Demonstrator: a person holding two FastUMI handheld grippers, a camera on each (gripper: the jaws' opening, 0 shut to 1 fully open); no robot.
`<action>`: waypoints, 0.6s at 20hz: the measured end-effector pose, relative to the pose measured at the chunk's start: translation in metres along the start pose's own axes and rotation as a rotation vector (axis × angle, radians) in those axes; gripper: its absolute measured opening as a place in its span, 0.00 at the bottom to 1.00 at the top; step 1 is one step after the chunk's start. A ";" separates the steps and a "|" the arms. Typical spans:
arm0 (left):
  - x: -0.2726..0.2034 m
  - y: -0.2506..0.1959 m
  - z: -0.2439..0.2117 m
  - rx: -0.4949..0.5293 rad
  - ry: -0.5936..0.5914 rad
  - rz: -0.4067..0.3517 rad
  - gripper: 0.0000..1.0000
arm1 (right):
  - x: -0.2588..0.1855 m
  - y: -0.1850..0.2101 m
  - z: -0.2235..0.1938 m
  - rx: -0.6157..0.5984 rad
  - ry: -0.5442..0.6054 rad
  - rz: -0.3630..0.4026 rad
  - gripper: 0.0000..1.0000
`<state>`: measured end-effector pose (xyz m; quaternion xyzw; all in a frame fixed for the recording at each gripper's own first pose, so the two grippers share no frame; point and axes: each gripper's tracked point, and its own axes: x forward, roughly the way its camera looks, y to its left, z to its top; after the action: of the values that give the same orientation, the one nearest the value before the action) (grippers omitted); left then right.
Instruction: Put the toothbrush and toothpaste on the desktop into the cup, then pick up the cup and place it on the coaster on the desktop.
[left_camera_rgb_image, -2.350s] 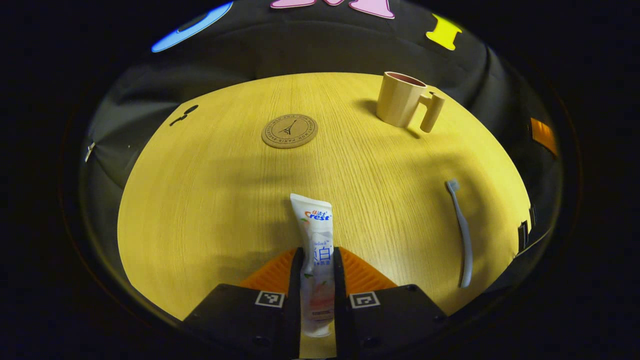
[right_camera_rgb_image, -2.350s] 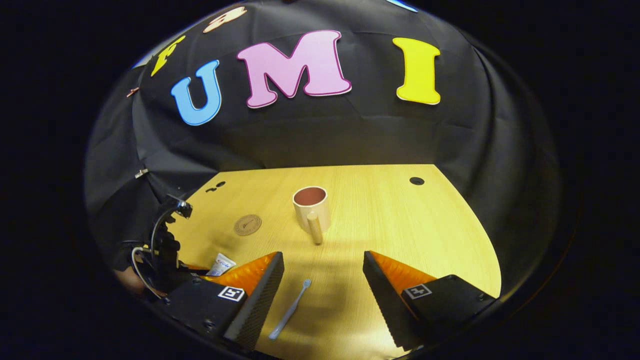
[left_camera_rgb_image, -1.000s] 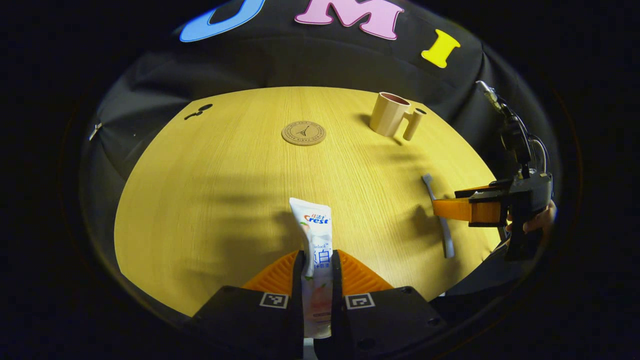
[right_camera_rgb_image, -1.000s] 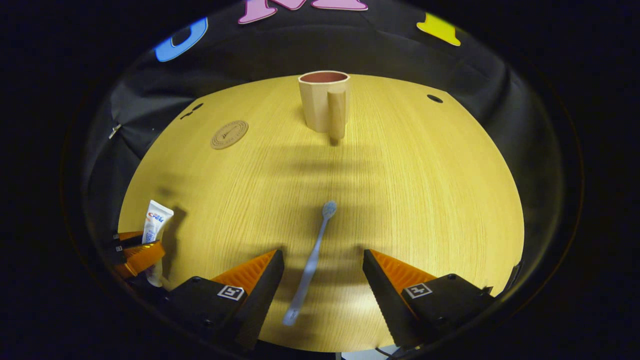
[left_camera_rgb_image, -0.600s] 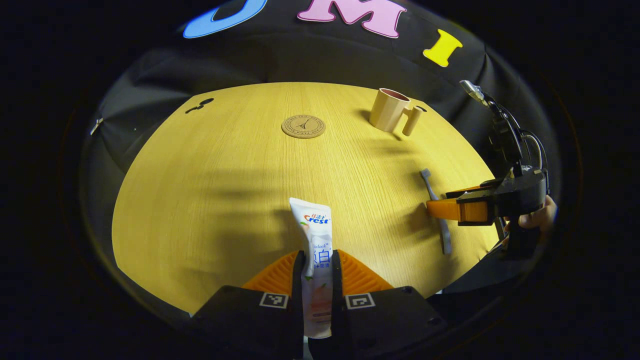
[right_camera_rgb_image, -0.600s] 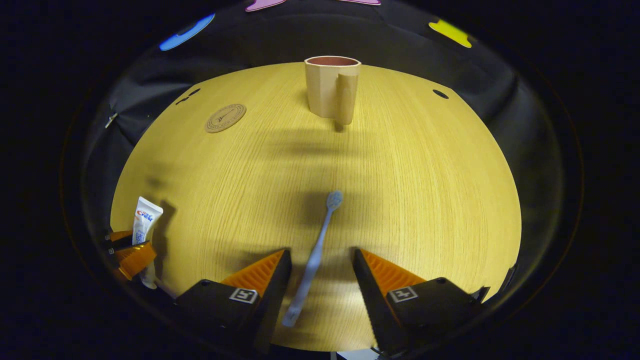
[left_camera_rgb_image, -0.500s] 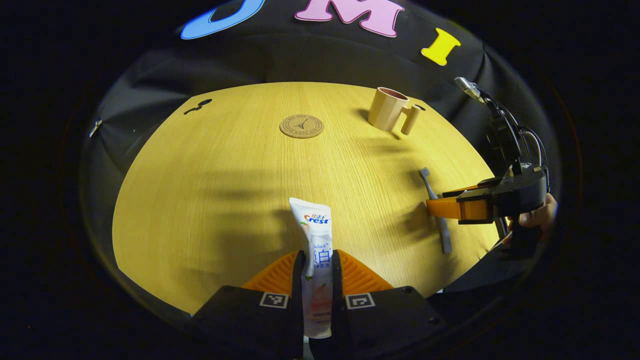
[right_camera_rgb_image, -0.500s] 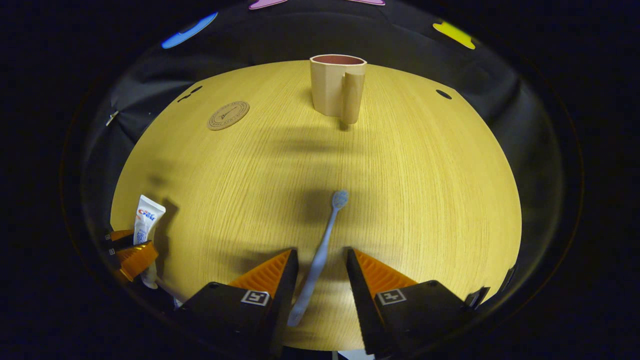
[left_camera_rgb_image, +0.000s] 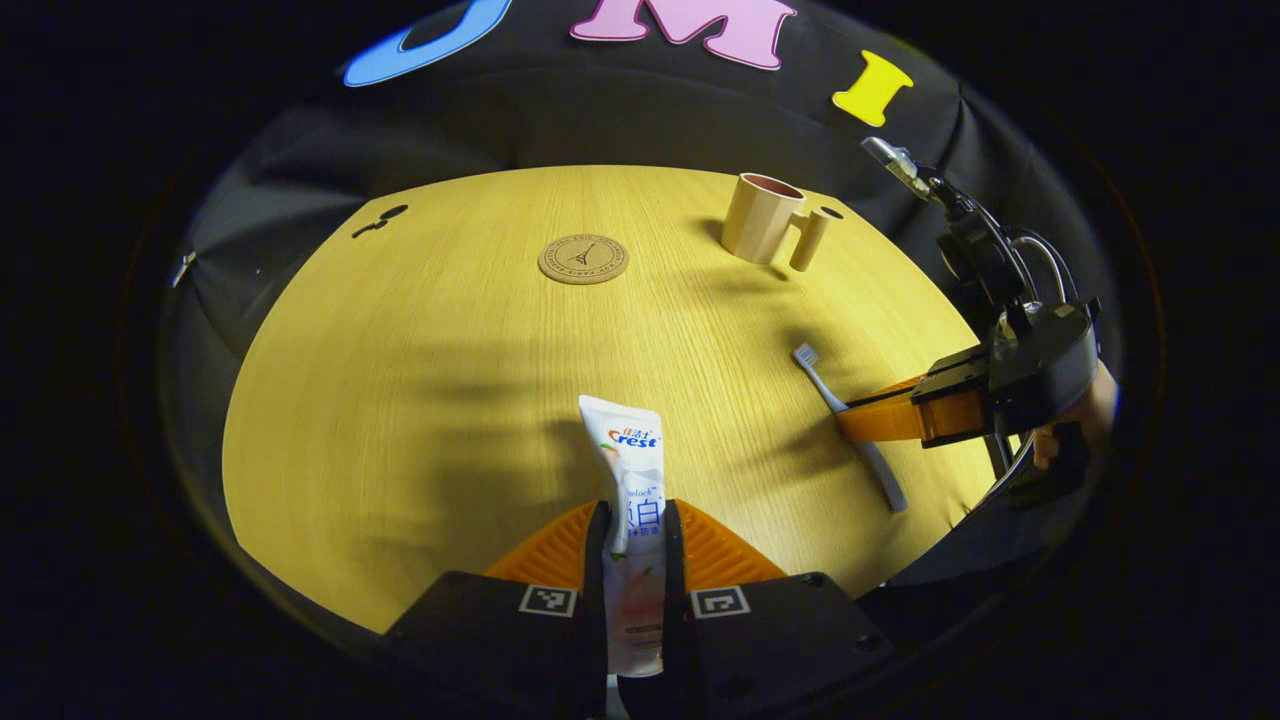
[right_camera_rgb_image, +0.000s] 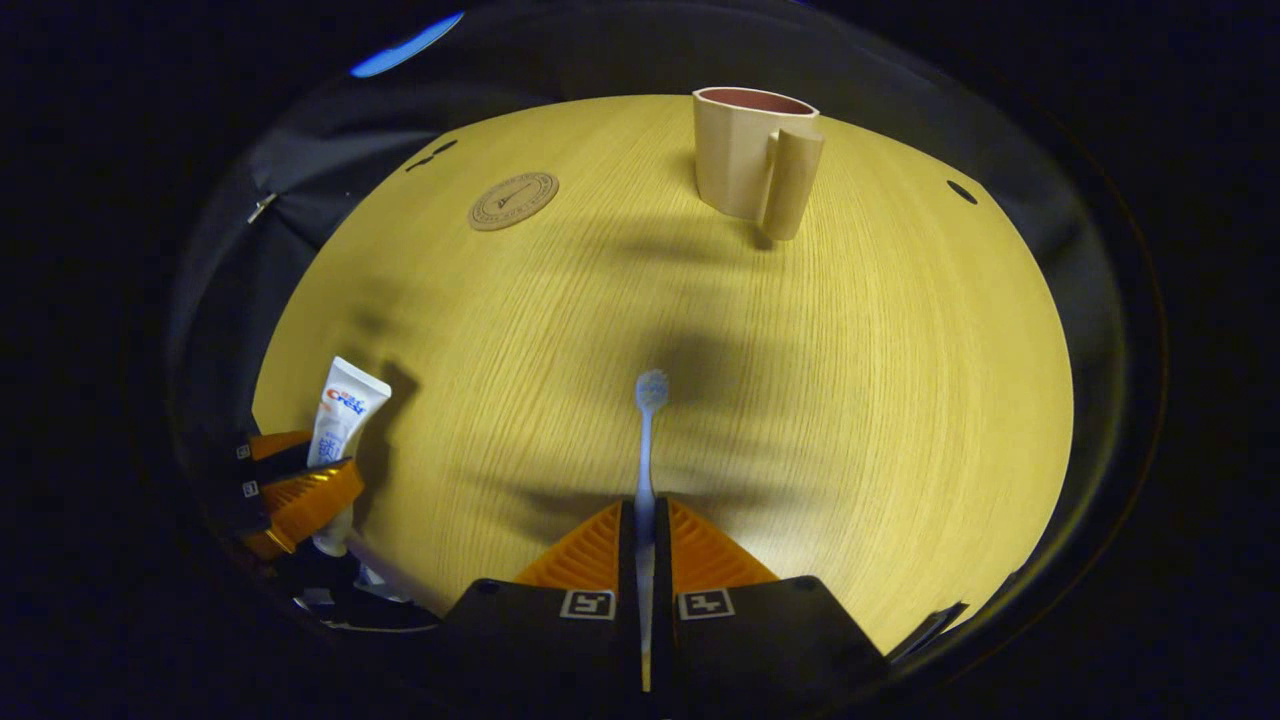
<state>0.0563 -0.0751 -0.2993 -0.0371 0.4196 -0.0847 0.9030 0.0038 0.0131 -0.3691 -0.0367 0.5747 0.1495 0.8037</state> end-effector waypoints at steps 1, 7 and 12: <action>0.001 -0.002 0.001 -0.002 0.000 0.000 0.27 | -0.001 0.002 0.001 0.014 0.000 0.022 0.06; 0.003 -0.012 0.013 -0.004 -0.014 0.011 0.32 | -0.006 -0.009 -0.005 -0.003 -0.038 0.055 0.05; -0.005 -0.028 0.053 -0.019 -0.080 0.008 0.27 | -0.028 -0.027 -0.006 0.047 -0.094 0.085 0.05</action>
<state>0.0902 -0.1018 -0.2582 -0.0472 0.3839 -0.0756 0.9190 -0.0021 -0.0191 -0.3476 0.0137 0.5406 0.1714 0.8235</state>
